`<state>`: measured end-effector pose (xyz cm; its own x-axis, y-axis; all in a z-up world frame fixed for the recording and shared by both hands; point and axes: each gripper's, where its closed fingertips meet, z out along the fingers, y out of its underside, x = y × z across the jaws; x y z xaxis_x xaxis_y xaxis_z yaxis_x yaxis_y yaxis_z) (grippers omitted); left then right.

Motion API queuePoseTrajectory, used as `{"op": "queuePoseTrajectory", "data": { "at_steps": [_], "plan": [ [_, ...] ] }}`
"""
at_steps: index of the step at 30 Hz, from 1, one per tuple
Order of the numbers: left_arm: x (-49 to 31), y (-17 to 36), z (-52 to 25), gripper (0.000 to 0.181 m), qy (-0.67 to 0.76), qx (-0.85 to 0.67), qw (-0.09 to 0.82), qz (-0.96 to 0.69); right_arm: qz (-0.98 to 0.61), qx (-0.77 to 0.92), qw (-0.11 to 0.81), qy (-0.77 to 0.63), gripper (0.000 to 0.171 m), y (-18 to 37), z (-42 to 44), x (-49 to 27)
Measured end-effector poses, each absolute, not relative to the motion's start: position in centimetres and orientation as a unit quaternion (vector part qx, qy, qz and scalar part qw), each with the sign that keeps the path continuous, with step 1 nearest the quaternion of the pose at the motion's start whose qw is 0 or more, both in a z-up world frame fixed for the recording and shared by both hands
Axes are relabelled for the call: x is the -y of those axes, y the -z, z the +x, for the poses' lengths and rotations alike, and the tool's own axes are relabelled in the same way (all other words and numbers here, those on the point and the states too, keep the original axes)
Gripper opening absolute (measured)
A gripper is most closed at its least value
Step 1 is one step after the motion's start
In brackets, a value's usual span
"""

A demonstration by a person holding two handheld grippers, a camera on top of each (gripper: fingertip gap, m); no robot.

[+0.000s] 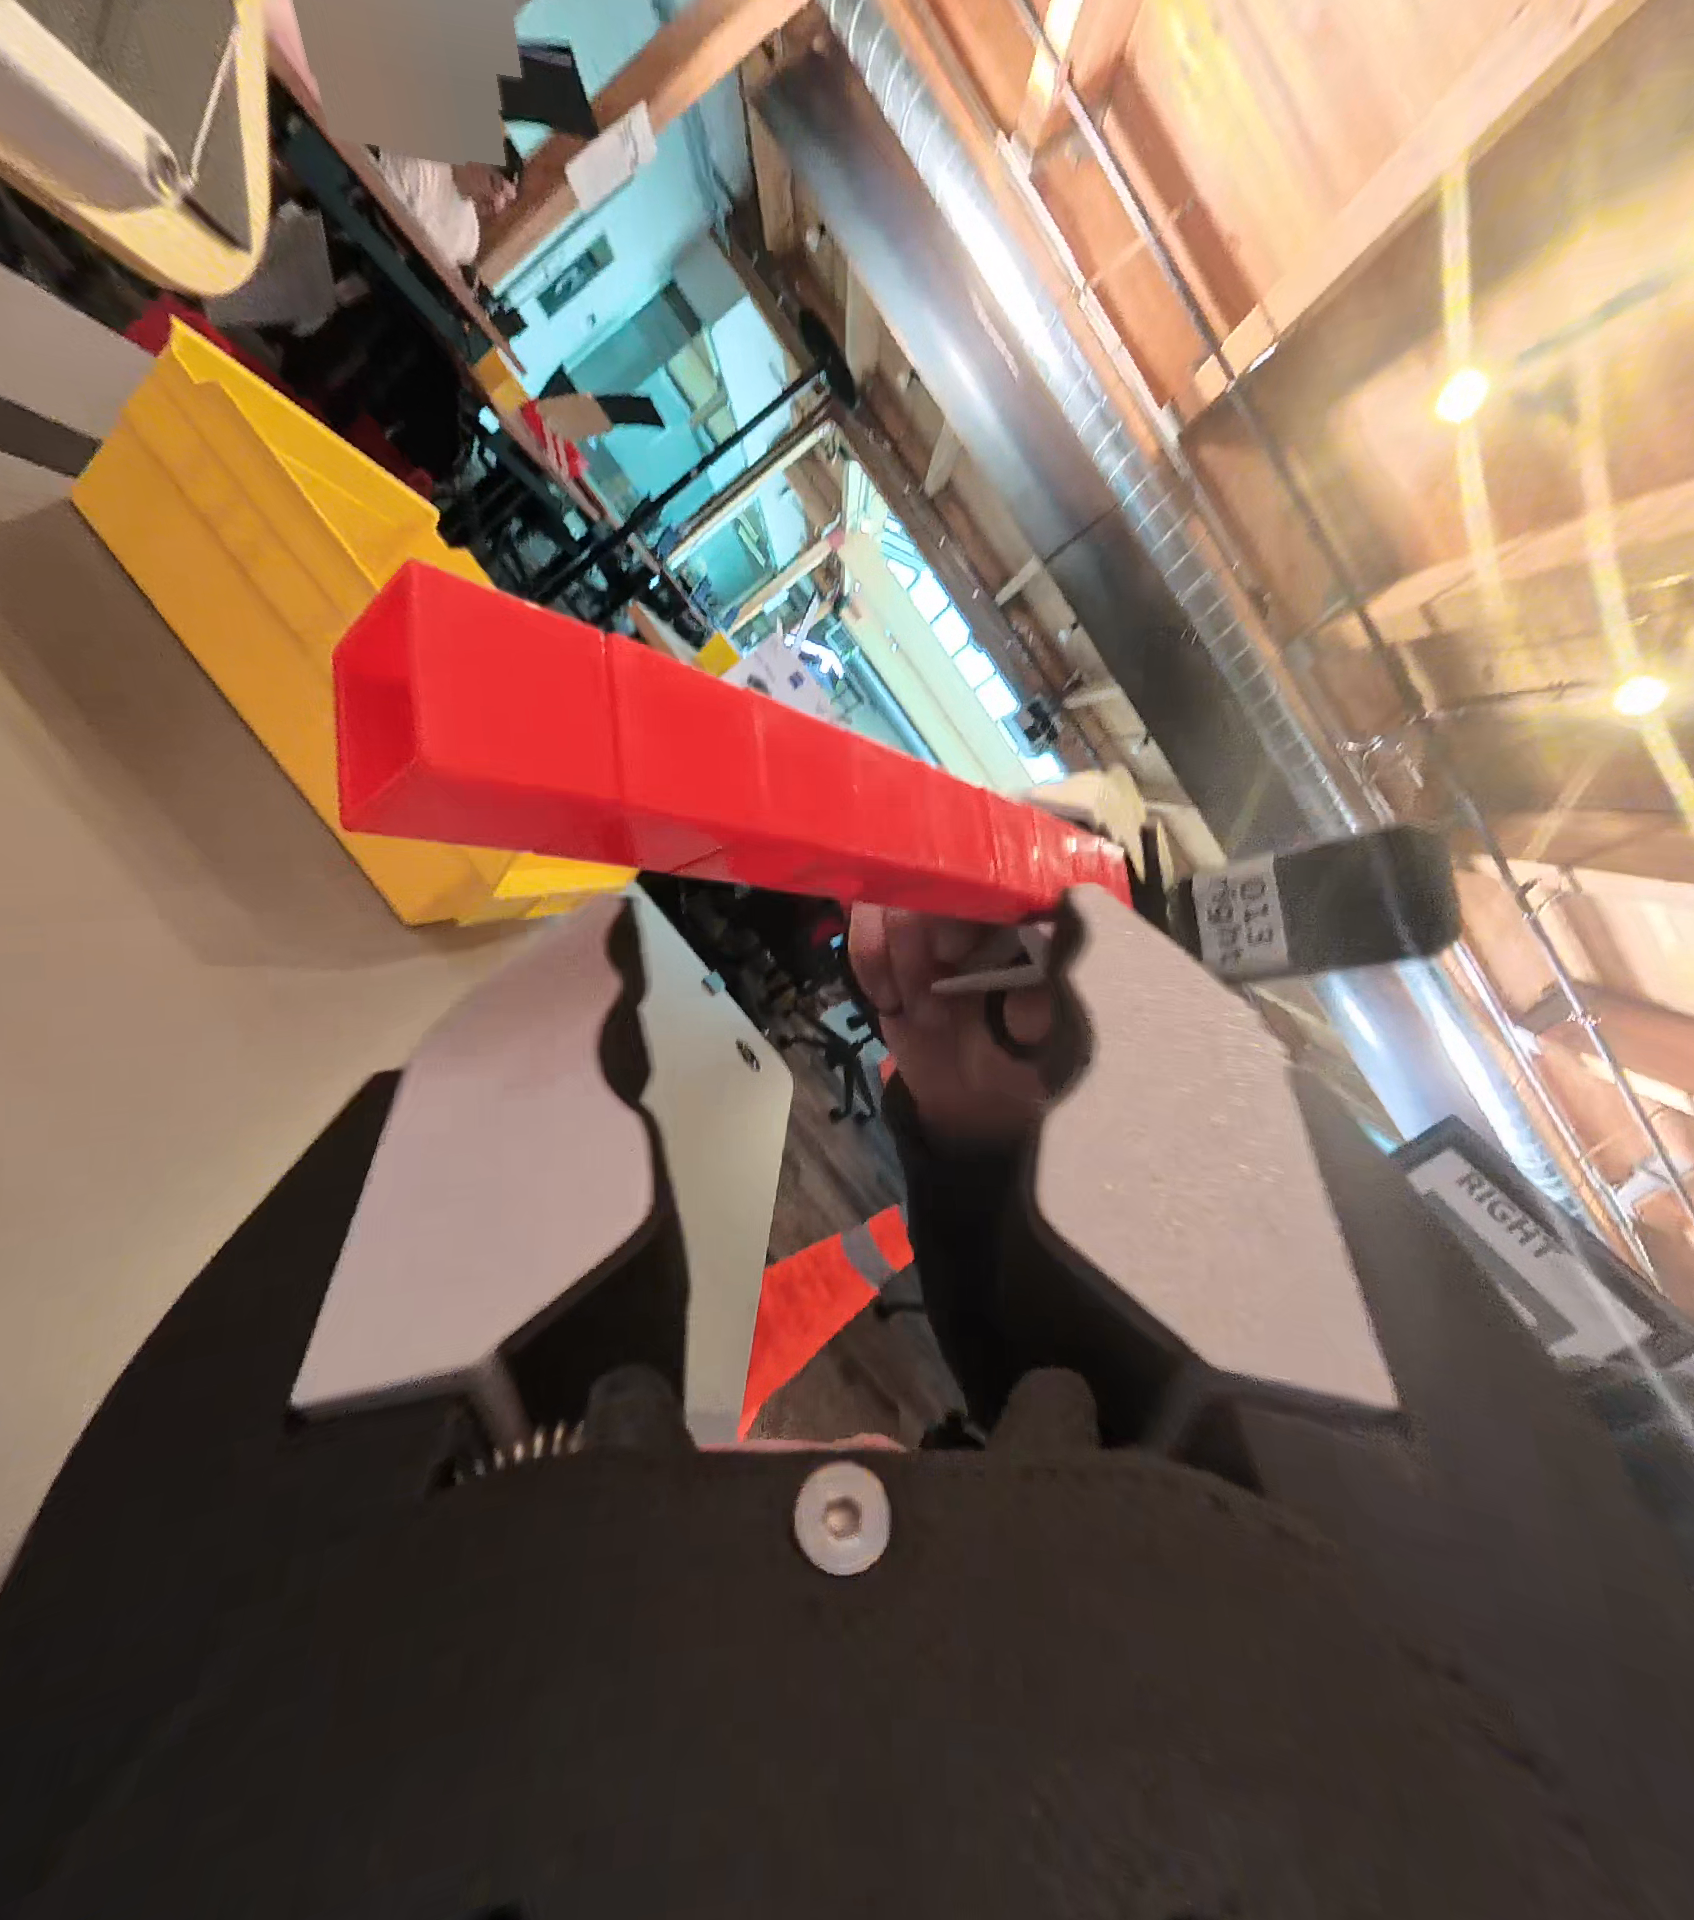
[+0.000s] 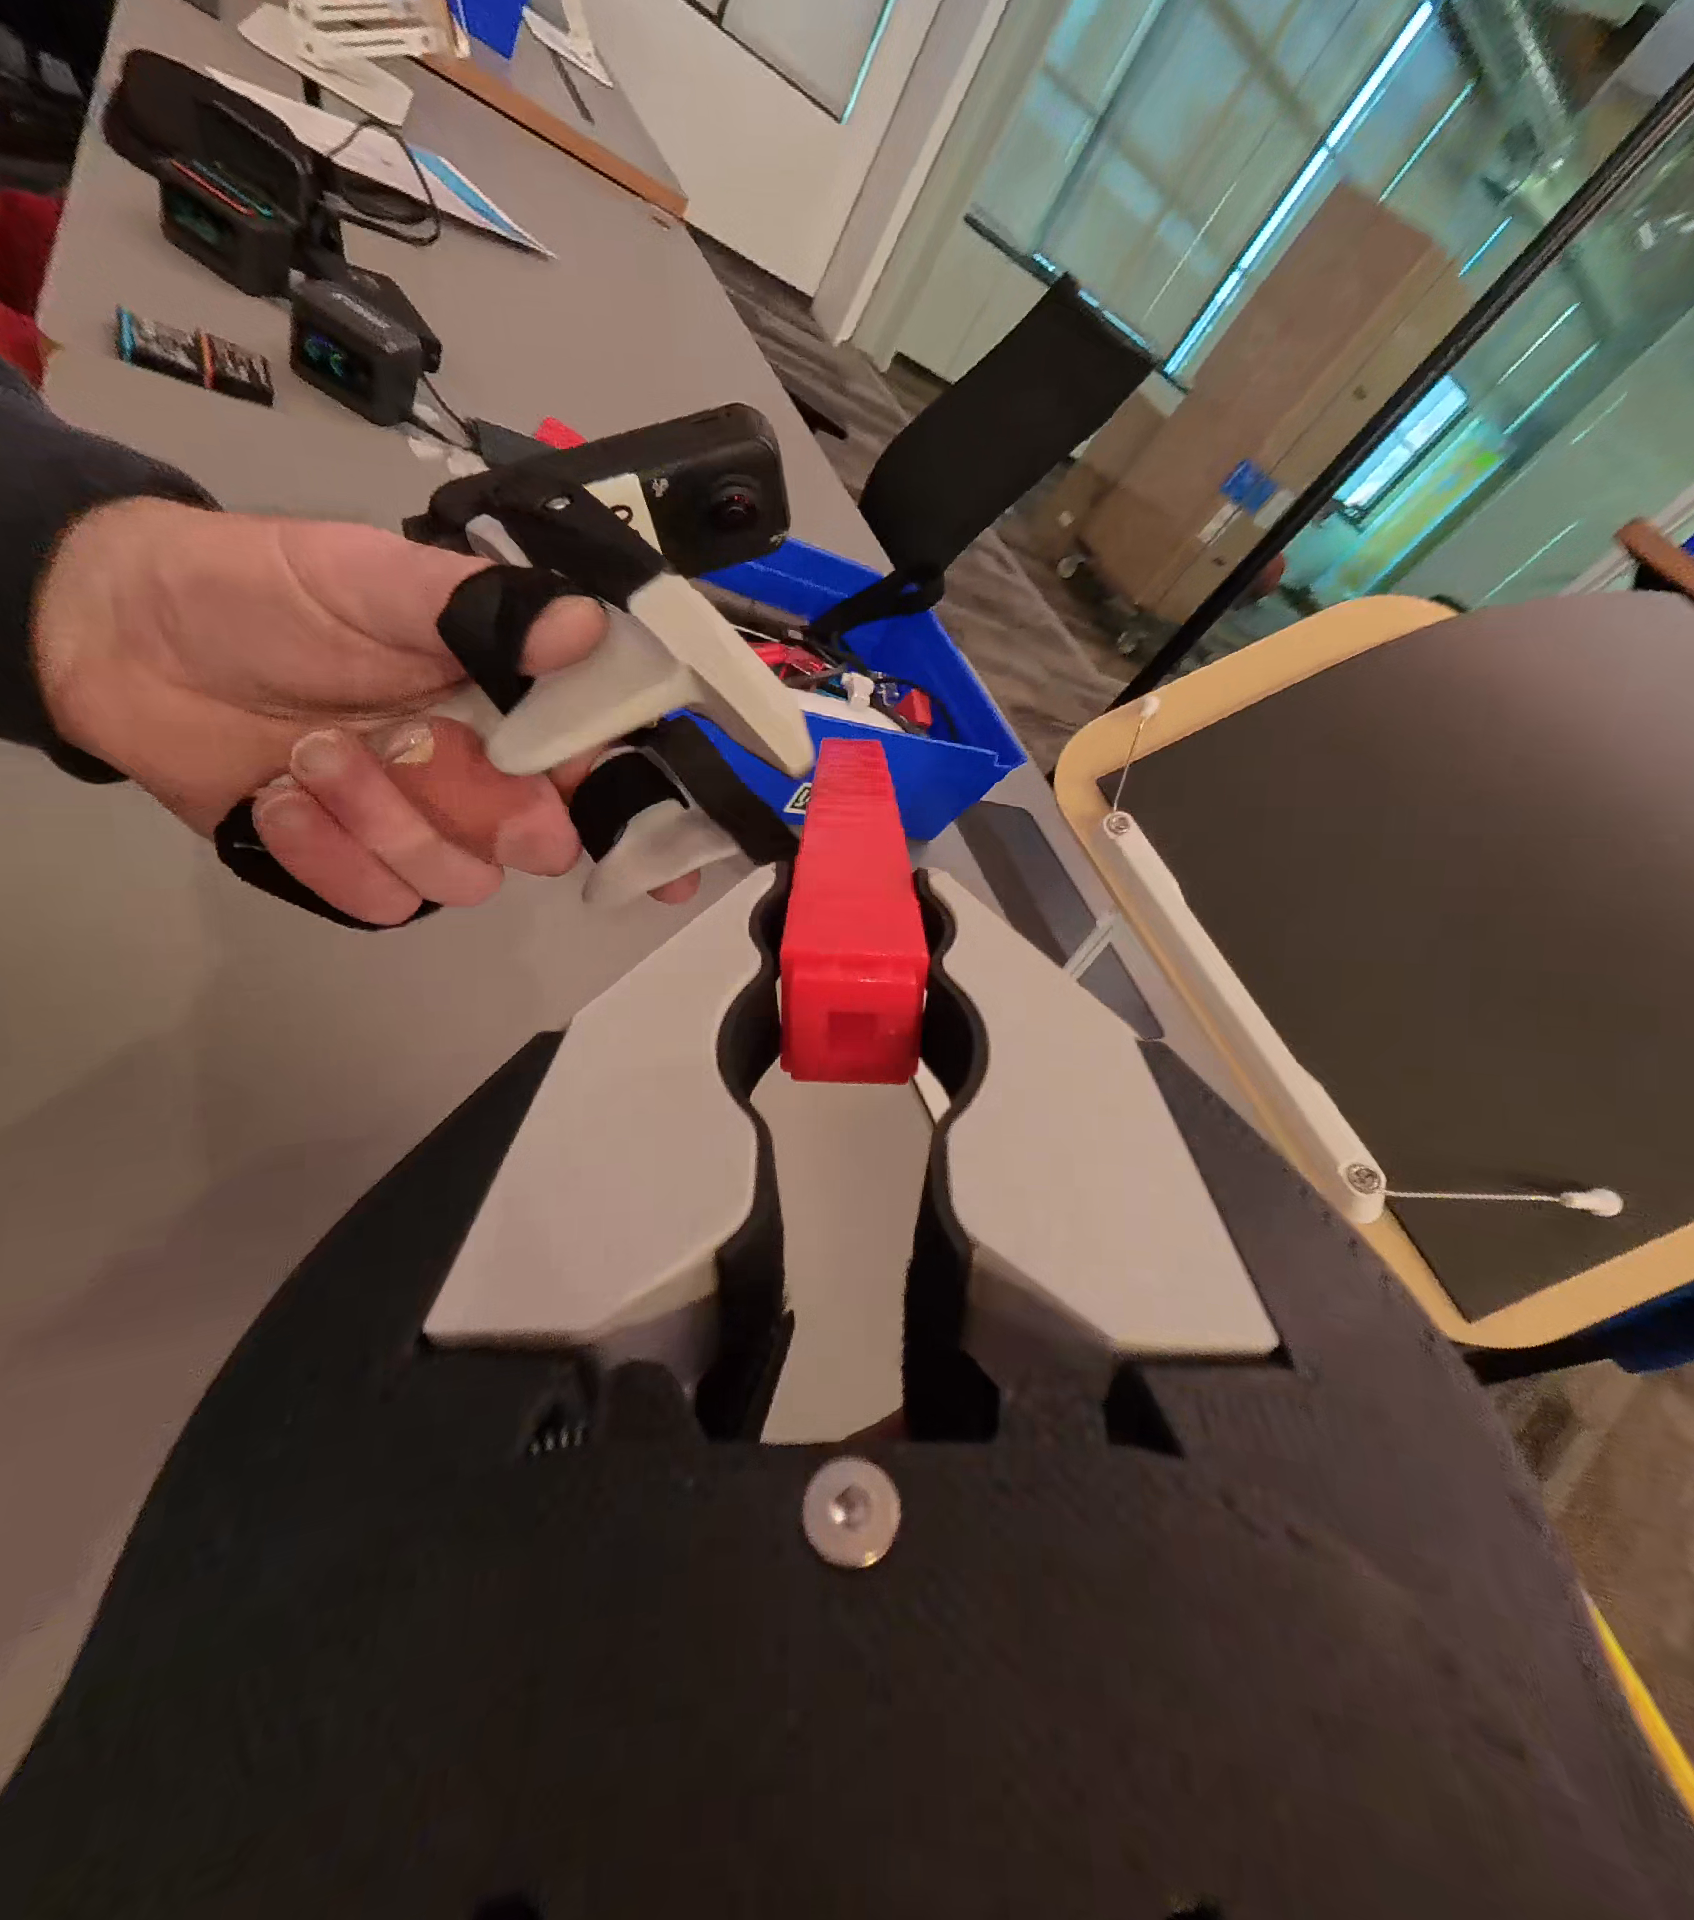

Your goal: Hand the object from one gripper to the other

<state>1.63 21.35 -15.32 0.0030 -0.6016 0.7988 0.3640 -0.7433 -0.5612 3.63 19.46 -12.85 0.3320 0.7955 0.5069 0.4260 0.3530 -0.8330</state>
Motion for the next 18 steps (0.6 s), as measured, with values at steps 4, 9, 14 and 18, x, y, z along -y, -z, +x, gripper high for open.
{"op": "queuePoseTrajectory", "data": {
  "at_steps": [4, 9, 14, 18],
  "plan": [
    [-22.0, 15.2, 1.4, 0.042, 0.706, -0.077, 0.38, -0.593, -0.53, 0.55, 0.635, -0.116, 0.02, 14.2, 3.4, -19.1],
    [-21.9, 15.0, 1.6, 0.034, 0.724, -0.087, 0.382, -0.567, -0.515, 0.535, 0.664, -0.088, 0.02, 14.9, 3.7, -18.6],
    [-21.5, 15.1, 2.1, 0.027, 0.714, -0.127, 0.382, -0.573, -0.532, 0.526, 0.658, -0.087, 0.02, 16.7, 4.5, -18.9],
    [-21.7, 15.8, 2.3, 0.022, 0.659, -0.184, 0.405, -0.606, -0.578, 0.538, 0.602, -0.118, 0.032, 19.4, 4.8, -19.0]
  ]
}}
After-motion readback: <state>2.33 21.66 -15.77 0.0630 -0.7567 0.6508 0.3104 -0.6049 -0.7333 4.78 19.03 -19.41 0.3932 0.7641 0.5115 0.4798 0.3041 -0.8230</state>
